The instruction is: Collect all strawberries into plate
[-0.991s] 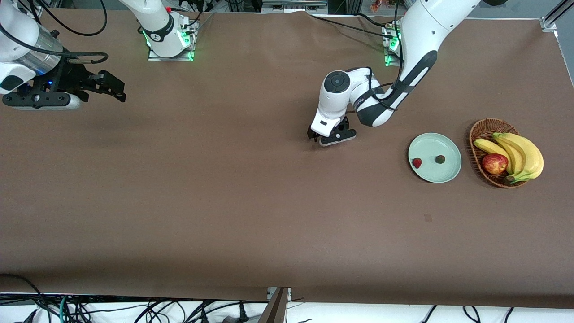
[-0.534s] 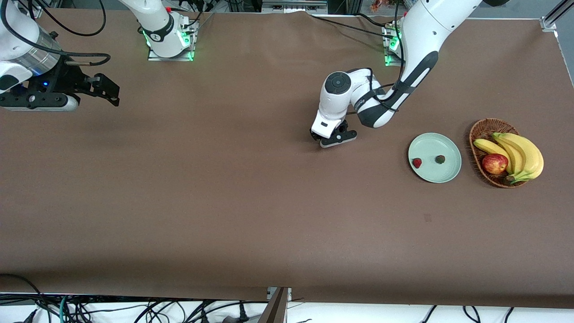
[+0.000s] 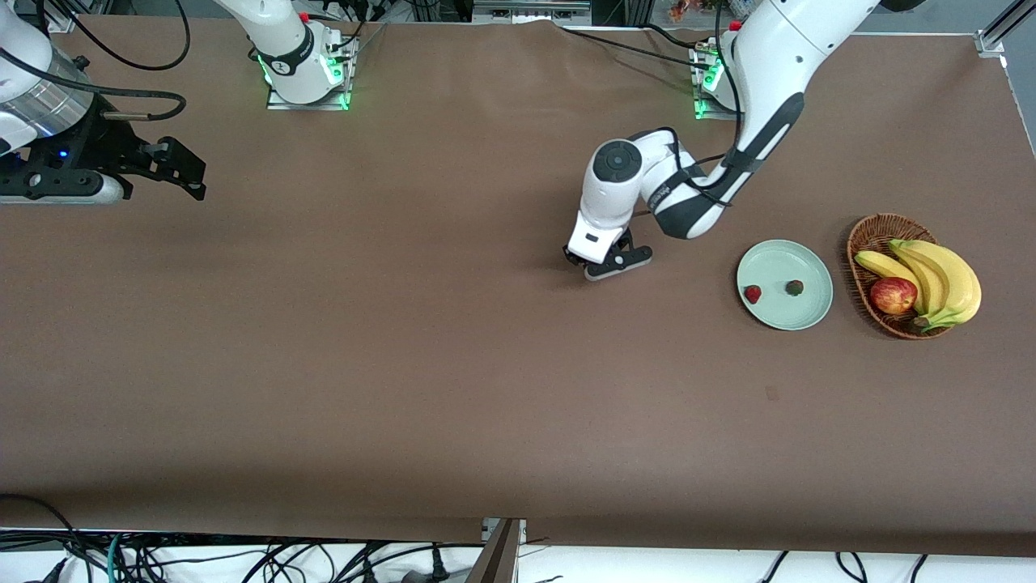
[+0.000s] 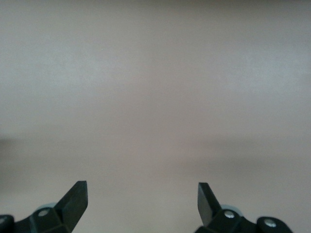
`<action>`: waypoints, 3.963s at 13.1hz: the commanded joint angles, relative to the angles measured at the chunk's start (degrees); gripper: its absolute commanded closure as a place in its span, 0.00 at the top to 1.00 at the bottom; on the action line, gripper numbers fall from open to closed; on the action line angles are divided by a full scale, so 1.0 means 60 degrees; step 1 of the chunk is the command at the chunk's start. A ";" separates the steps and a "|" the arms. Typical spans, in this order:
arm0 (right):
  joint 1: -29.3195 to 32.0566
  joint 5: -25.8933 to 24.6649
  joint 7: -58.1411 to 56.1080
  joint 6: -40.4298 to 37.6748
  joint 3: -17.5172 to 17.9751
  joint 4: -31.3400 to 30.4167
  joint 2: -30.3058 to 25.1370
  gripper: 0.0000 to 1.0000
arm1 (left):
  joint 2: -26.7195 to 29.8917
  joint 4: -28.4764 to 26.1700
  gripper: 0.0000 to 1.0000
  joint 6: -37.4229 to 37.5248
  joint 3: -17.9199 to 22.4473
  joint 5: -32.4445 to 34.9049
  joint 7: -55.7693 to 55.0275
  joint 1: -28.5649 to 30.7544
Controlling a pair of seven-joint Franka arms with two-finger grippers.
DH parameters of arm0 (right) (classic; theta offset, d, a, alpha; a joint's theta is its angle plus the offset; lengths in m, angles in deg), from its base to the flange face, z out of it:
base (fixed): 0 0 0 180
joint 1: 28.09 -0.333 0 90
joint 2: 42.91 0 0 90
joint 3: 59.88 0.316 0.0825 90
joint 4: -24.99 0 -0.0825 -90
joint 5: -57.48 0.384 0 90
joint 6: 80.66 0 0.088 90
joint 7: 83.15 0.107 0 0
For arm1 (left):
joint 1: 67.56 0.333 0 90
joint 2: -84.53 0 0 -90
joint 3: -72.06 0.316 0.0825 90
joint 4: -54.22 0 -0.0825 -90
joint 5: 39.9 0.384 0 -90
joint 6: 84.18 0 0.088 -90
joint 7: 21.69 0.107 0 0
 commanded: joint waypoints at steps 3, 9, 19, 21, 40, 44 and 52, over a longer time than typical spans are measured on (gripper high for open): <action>0.0052 -0.0116 0.0002 -0.0070 0.0127 0.0270 0.0351 1.00 | 0.1537 0.0120 0.20 0.1392 0.1400 -0.3247 0.4729 0.0526; 0.0110 -0.0044 0.0017 -0.0055 0.0098 0.0270 0.0380 1.00 | 0.2170 0.0004 0.21 0.2552 0.4448 -0.4527 1.0166 0.0526; 0.0110 -0.0028 -0.0115 -0.0055 0.0097 0.0270 0.0366 1.00 | 0.1687 -0.0803 0.99 0.1234 0.6255 -0.5217 1.3691 0.0511; 0.0110 -0.0028 -0.0130 -0.0084 0.0112 0.0270 0.0366 1.00 | 0.1788 -0.0686 1.00 0.1351 0.6255 -0.5202 1.3852 0.0511; 0.0096 -0.0028 -0.0145 -0.0114 0.0112 0.0270 0.0365 1.00 | 0.4983 0.3914 1.00 0.8837 0.5699 -0.5041 1.3135 -0.0002; 0.0096 -0.0014 -0.0130 -0.0099 0.0112 0.0270 0.0351 1.00 | 0.5056 0.3929 1.00 0.8924 0.5771 -0.5041 1.3193 -0.0016; 0.0096 -0.0014 -0.0130 -0.0099 0.0112 0.0270 0.0351 1.00 | 0.5129 0.3914 1.00 0.8910 0.5713 -0.4529 1.3310 -0.0016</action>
